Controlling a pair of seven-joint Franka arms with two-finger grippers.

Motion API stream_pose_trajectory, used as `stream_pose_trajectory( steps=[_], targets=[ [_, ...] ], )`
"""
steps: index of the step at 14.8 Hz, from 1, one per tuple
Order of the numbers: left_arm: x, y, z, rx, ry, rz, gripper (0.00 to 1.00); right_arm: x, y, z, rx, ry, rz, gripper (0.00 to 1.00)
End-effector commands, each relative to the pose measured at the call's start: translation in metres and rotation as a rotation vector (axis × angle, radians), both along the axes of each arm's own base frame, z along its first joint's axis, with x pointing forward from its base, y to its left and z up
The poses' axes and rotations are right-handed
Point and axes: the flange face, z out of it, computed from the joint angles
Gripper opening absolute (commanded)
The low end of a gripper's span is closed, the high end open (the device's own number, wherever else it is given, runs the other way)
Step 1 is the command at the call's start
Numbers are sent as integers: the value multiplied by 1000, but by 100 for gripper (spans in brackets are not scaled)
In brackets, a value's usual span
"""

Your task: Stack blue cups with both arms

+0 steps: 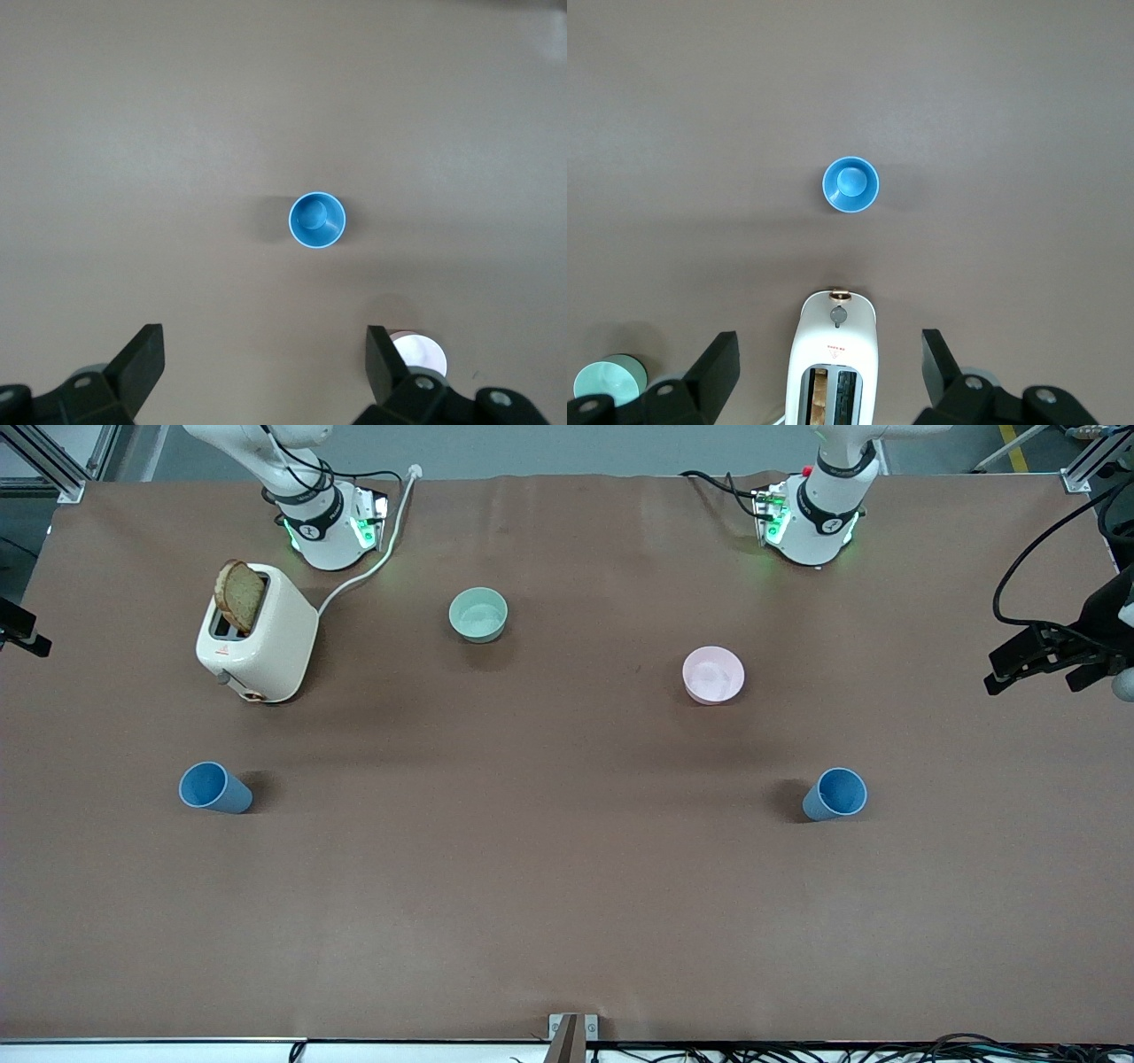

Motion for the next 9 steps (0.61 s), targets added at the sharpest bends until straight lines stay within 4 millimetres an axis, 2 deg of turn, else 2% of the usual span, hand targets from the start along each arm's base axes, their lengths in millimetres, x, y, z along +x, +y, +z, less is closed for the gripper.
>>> stream_pose_trajectory(
  steps=[1, 9],
  targets=[
    [-4, 0, 7, 4, 4, -12, 100, -3, 2, 3, -23, -2, -13, 91],
    [-4, 1, 7, 5, 13, -11, 100, -3, 2, 2, -23, 0, -13, 91]
  ],
)
